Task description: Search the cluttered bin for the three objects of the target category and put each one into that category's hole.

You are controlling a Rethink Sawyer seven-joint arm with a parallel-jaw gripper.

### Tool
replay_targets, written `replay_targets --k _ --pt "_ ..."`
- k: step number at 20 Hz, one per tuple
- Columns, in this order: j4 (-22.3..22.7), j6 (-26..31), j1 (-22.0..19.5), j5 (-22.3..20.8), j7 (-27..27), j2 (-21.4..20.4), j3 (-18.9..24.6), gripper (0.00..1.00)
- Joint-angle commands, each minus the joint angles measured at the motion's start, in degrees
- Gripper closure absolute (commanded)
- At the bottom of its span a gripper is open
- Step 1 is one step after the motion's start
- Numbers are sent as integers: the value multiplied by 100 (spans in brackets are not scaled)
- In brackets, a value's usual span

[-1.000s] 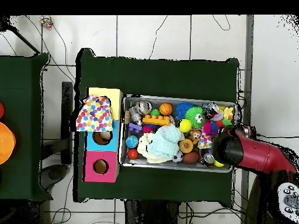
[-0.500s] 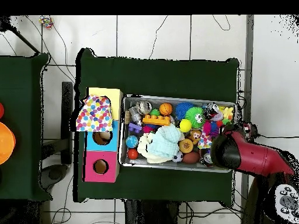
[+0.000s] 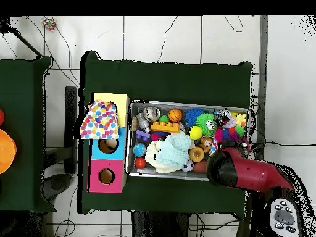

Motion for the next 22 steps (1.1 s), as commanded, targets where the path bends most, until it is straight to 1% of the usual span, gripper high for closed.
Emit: replay_targets --k 1,5,6,9,11,13,14,15,17,21,22 --pt "851 -190 -148 -5 1034 -29 465 0" --pt "913 -91 -498 25 909 -51 796 0" --pt "885 48 -592 49 826 -33 892 0" --pt "936 251 -1059 42 595 198 1391 0" --pt "1000 337 -1299 -23 434 246 1665 0" --pt "1041 386 -1457 -138 290 268 1795 0" --pt "1056 345 -1477 -195 280 269 1779 0" --pt "1041 345 -1428 -216 297 264 1705 0" --pt "950 180 -1115 -174 561 317 1325 0" --pt "799 -196 -422 -23 1008 487 633 0" --pt "776 -261 -157 91 1177 521 390 0"
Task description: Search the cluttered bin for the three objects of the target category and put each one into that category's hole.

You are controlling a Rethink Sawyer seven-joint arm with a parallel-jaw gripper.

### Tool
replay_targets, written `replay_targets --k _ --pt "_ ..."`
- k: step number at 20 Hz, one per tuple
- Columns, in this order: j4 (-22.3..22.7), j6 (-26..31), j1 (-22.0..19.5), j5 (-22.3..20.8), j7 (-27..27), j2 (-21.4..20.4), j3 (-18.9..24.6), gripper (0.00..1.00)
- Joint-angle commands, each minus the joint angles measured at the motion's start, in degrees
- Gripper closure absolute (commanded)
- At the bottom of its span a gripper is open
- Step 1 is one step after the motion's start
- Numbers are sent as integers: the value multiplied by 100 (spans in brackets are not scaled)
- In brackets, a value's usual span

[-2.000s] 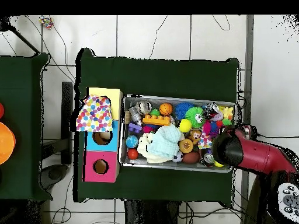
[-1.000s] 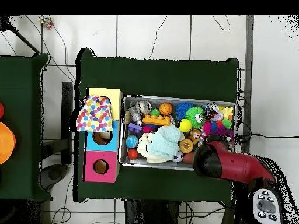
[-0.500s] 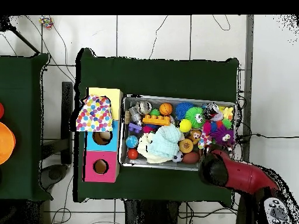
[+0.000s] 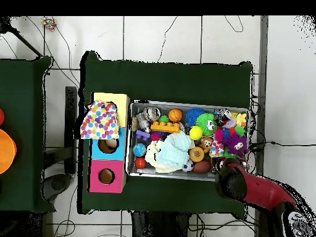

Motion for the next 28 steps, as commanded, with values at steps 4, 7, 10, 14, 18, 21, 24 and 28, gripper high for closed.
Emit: replay_targets --k 4,7,10,14,18,21,24,28 --pt "156 -295 1578 397 1509 308 -772 0" --pt "169 -93 1861 581 1606 221 -906 0" --pt "231 123 1900 689 1511 32 -770 0" --pt "407 757 769 782 818 -12 538 0" --pt "311 909 476 656 484 -43 725 0" --pt "193 846 284 529 414 23 784 0" --pt "79 843 154 423 331 78 824 0" --pt "-48 460 564 333 644 167 327 0"
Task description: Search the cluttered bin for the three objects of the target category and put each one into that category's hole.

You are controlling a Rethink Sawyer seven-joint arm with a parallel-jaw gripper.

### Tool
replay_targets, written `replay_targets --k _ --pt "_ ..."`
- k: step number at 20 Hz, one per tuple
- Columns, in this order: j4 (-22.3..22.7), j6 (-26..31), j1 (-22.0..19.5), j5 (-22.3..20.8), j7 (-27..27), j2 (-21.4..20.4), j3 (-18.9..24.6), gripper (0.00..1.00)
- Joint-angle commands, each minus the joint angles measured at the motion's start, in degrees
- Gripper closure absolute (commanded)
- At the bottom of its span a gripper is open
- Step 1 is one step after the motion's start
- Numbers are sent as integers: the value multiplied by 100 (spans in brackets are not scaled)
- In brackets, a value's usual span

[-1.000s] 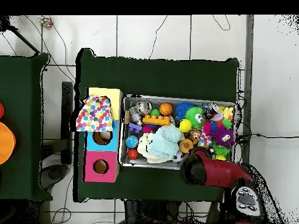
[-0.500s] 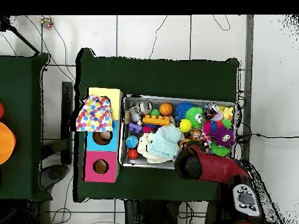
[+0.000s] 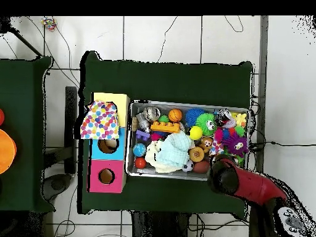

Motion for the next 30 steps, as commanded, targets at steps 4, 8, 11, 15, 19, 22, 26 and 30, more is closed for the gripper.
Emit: replay_targets --k 4,8,11,15,19,22,26,30 --pt "-384 -693 1357 123 1350 946 -900 0" --pt "-293 -957 1523 447 1526 1274 -1020 0" --pt "-126 -766 1162 380 1267 1200 -596 0" --pt "-159 -756 884 286 1110 1315 -393 0" --pt "-587 -662 419 193 830 1725 -11 0" --pt "-710 -654 71 37 646 1865 257 0" --pt "-518 -773 79 36 796 1749 6 0" --pt "-200 -760 257 75 930 1418 -233 0"
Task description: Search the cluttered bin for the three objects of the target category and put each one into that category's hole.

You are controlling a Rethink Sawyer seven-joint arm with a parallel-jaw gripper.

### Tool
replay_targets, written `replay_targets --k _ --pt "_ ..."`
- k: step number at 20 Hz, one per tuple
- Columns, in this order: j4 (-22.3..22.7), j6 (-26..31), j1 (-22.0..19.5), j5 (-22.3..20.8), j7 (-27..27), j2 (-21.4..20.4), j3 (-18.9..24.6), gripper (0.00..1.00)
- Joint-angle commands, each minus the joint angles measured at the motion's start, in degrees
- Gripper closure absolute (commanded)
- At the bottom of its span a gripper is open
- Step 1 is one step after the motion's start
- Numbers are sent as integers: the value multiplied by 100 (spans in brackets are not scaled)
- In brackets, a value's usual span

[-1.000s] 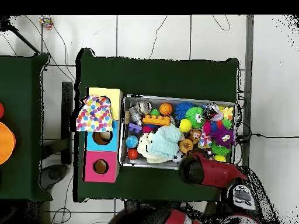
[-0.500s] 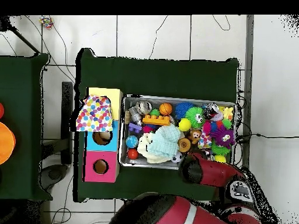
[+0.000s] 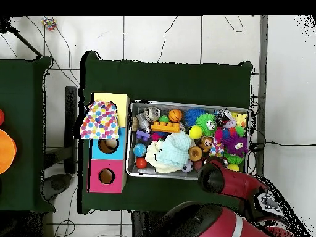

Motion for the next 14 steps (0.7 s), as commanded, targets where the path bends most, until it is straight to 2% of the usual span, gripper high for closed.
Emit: replay_targets --k 1,3,5,7,10,14 --pt "136 -29 -101 26 973 321 156 0" --pt "204 -30 118 130 1091 171 27 0" --pt "313 216 292 233 1127 -169 14 0" --pt "436 628 225 251 981 -544 242 0" --pt "449 1204 155 338 759 -896 486 0" --pt "517 1407 144 310 708 -1144 505 0"
